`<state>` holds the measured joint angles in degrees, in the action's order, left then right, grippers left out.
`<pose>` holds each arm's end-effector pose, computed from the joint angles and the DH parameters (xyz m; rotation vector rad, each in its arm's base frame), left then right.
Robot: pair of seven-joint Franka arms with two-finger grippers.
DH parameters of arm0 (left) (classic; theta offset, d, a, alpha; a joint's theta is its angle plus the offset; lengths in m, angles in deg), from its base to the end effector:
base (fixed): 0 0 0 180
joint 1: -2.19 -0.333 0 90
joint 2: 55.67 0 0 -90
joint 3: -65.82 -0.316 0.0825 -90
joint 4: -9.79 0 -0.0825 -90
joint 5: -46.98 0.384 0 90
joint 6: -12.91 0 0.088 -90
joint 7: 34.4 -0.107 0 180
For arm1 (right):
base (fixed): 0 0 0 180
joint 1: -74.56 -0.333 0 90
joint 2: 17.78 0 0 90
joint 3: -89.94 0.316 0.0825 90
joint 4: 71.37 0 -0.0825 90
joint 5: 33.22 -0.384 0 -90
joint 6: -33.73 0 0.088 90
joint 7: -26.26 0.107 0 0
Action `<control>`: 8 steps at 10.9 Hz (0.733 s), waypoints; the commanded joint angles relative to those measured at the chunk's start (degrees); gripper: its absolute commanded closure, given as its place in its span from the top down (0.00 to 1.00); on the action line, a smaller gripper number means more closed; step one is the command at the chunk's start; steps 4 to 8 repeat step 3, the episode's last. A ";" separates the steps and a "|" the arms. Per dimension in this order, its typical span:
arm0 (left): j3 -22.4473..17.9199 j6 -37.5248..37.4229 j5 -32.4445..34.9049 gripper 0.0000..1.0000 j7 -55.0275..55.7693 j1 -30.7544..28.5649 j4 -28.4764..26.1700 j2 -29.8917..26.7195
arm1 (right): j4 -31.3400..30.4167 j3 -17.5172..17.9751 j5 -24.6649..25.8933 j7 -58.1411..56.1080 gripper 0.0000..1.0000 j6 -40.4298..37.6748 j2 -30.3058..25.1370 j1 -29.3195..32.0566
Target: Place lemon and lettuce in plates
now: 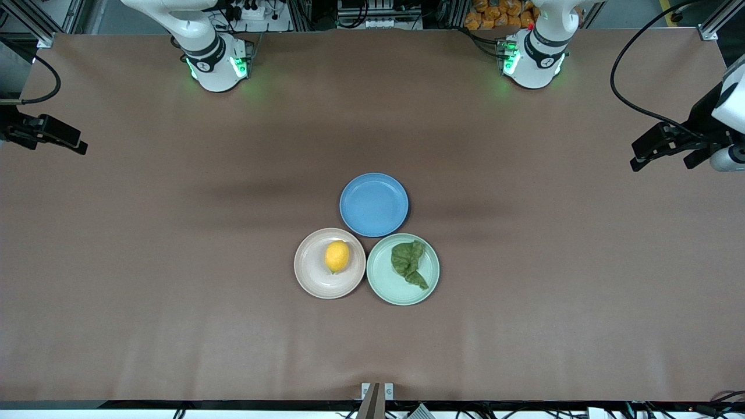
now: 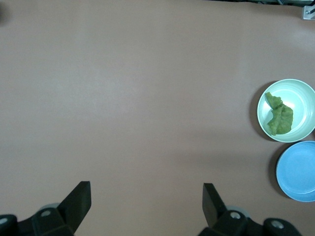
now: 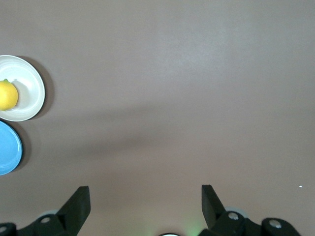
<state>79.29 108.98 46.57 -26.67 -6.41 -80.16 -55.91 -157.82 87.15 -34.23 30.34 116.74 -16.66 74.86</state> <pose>0.5620 -0.0489 0.6371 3.1176 0.0783 0.1710 0.5474 -0.0272 0.6324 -3.1172 0.1931 0.1245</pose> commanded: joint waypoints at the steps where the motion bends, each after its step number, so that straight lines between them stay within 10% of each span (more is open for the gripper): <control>1: 0.34 -2.64 0.41 1.00 -1.58 -0.36 2.76 -0.28 | -0.03 -0.29 0.21 0.40 1.00 0.22 -0.15 -0.22; 8: 0.95 -2.90 0.41 1.00 -1.67 -0.27 2.77 -0.28 | -0.03 -0.29 0.21 0.40 1.00 0.14 -0.15 -0.22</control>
